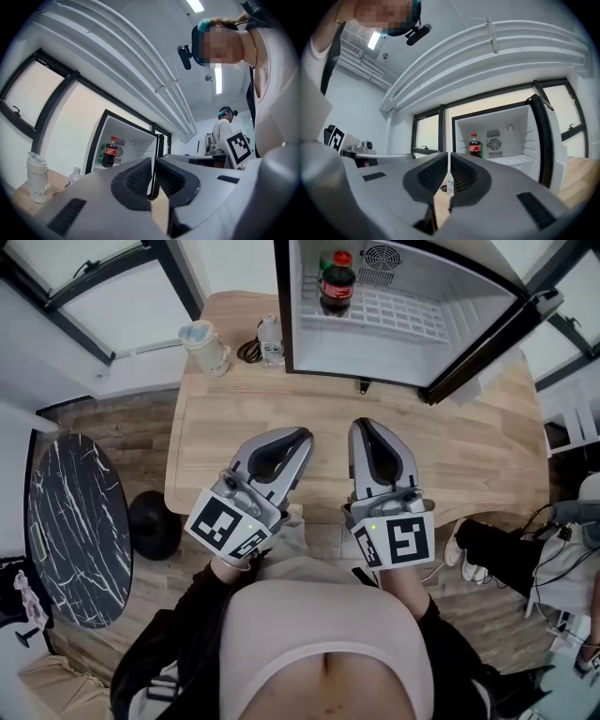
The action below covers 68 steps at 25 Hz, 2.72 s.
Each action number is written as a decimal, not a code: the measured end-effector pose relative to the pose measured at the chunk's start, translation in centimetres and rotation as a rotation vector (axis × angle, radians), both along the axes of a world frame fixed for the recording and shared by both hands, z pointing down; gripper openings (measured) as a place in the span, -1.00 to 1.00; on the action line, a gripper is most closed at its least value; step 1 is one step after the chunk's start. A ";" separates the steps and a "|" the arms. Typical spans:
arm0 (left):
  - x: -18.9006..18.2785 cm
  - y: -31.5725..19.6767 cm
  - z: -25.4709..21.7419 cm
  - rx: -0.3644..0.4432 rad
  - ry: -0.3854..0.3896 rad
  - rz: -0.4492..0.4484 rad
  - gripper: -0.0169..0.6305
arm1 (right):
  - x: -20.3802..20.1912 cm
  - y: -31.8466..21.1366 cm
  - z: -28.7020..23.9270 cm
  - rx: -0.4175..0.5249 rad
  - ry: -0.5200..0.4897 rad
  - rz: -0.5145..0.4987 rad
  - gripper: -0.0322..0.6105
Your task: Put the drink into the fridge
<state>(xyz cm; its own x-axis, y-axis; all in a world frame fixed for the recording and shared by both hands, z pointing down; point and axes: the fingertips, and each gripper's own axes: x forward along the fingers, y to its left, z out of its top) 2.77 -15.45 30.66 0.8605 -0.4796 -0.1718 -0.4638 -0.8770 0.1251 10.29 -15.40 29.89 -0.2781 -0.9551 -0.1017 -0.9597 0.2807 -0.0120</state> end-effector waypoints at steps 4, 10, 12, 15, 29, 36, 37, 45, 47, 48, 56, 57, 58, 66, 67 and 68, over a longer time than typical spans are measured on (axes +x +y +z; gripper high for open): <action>-0.1 3.6 -0.3 0.003 0.002 -0.012 -0.87 | -0.4 3.5 -0.2 -0.007 0.006 -0.020 -0.78; -0.5 9.0 -0.6 0.006 0.005 -0.039 -0.86 | -0.9 8.6 -0.3 -0.017 0.001 -0.046 -0.78; -0.5 10.5 -0.8 0.011 0.006 -0.048 -0.86 | -1.0 10.1 -0.4 -0.019 0.002 -0.056 -0.78; -0.5 12.9 -0.8 0.011 0.005 -0.059 -0.87 | -1.0 12.3 -0.3 -0.021 0.000 -0.065 -0.78; -1.1 18.8 -1.4 0.027 0.012 -0.081 -0.87 | -2.1 17.8 -1.3 -0.004 -0.011 -0.112 -0.78; -1.9 20.5 -1.4 0.012 0.024 -0.055 -0.86 | -3.0 19.7 -1.6 -0.008 -0.008 -0.099 -0.78; -2.2 21.0 -1.5 0.014 0.020 -0.050 -0.87 | -3.3 20.1 -1.6 -0.010 -0.011 -0.095 -0.78; -6.2 25.6 -1.2 0.016 -0.001 -0.048 -0.87 | -8.1 24.9 -0.8 -0.025 -0.016 -0.094 -0.78; -7.1 26.8 -1.3 0.021 -0.005 -0.050 -0.87 | -9.2 26.2 -0.9 -0.022 -0.012 -0.096 -0.78; -7.5 27.4 -1.3 0.023 -0.005 -0.051 -0.86 | -9.6 26.8 -0.9 -0.020 -0.010 -0.096 -0.78; -10.3 32.5 -0.4 0.003 0.001 -0.045 -0.87 | -12.1 32.2 -0.1 -0.026 -0.020 -0.062 -0.78; -10.6 33.1 -0.2 -0.001 -0.001 -0.040 -0.86 | -12.3 32.9 0.1 -0.030 -0.021 -0.056 -0.78; -10.8 33.8 0.0 -0.004 -0.004 -0.033 -0.87 | -12.6 33.5 0.3 -0.034 -0.022 -0.050 -0.78; -12.6 38.2 0.2 0.006 -0.005 -0.007 -0.87 | -14.2 38.4 0.6 -0.020 -0.028 -0.008 -0.78; -12.9 38.5 0.2 0.008 -0.006 -0.007 -0.87 | -14.4 38.7 0.6 -0.018 -0.028 -0.005 -0.78; -13.1 38.9 0.1 0.012 -0.006 -0.007 -0.86 | -14.6 39.0 0.6 -0.015 -0.027 -0.005 -0.78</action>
<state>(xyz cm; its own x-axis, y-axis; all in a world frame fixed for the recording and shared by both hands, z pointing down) -10.31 23.40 30.79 0.8583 -0.4833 -0.1721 -0.4704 -0.8753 0.1122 -4.32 23.65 30.50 -0.2808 -0.9551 -0.0946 -0.9574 0.2856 -0.0418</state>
